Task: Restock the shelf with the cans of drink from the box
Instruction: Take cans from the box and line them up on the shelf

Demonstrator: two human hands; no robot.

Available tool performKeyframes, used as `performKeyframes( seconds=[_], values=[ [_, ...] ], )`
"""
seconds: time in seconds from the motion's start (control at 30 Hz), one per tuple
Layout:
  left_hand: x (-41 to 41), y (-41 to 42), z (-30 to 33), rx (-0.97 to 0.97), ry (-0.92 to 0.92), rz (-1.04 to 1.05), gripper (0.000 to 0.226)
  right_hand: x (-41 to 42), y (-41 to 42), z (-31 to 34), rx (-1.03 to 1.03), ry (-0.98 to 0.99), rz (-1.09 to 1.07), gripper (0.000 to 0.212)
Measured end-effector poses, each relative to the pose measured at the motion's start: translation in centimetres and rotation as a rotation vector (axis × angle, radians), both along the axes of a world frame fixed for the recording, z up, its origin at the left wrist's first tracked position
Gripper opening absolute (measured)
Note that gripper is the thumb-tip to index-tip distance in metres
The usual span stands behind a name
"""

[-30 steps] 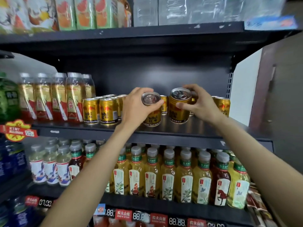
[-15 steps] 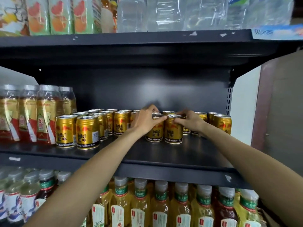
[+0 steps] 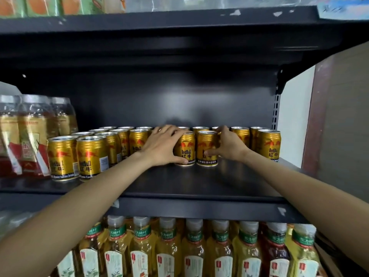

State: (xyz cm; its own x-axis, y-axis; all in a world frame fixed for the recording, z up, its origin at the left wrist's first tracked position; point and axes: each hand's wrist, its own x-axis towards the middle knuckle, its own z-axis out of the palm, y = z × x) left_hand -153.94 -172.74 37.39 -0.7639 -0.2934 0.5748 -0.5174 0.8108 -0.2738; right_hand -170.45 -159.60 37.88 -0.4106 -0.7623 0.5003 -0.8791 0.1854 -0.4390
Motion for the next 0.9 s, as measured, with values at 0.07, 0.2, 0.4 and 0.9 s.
performKeyframes(
  seconds=[0.07, 0.2, 0.4, 0.9],
  values=[
    [-0.3, -0.2, 0.1, -0.007, -0.016, 0.038, 0.095, -0.1, -0.3, -0.1, 0.013, 0.014, 0.030, 0.076],
    [-0.8, -0.6, 0.2, 0.003, -0.039, 0.076, 0.096, -0.5, -1.2, -0.3, 0.033, 0.083, 0.041, 0.080],
    [-1.2, -1.3, -0.2, 0.001, -0.009, 0.065, 0.097, -1.1, -2.1, -0.3, 0.067, 0.078, 0.040, 0.081],
    [2.0, 4.6, 1.0, -0.012, 0.293, -0.178, 0.047, 1.9, 4.1, 0.3, -0.135, 0.180, 0.158, 0.071]
  ],
)
